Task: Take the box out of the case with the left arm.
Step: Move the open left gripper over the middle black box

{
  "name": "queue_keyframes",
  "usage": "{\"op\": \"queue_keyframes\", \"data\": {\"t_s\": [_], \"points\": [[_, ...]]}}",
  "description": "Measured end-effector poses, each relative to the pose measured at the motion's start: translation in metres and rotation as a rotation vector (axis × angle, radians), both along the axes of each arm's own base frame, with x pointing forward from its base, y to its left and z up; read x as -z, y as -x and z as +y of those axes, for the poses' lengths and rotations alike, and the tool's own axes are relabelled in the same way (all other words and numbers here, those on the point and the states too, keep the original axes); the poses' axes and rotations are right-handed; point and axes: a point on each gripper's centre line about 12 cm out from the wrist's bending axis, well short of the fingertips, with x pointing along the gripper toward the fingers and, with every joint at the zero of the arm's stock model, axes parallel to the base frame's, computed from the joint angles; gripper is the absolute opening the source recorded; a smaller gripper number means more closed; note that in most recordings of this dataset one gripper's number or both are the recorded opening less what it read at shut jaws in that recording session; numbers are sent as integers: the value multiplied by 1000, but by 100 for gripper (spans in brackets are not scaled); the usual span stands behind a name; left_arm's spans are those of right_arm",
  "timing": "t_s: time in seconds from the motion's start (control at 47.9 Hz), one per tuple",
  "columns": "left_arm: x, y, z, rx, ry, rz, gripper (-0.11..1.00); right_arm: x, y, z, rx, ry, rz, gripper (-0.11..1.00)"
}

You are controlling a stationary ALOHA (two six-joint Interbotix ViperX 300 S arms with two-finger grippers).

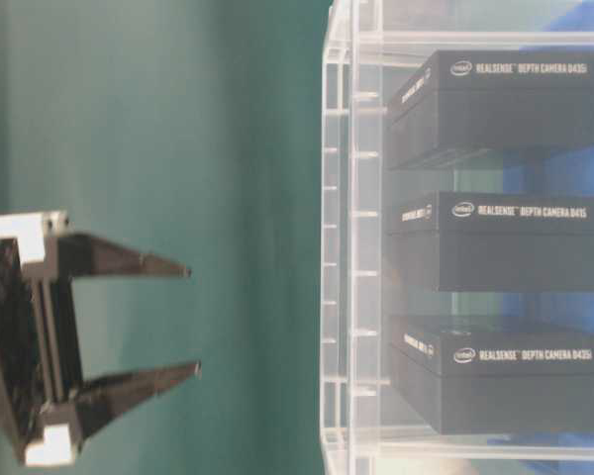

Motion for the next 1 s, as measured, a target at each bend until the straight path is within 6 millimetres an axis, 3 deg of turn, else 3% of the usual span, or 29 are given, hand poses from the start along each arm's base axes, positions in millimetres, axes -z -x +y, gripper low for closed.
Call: {"op": "queue_keyframes", "data": {"t_s": [0.334,1.003], "points": [[9,-36,8,12,-7,-22,87,0,0,0,0,0,2,0],[17,-46,10,49,-20,-41,87,0,0,0,0,-1,0,0]]}}
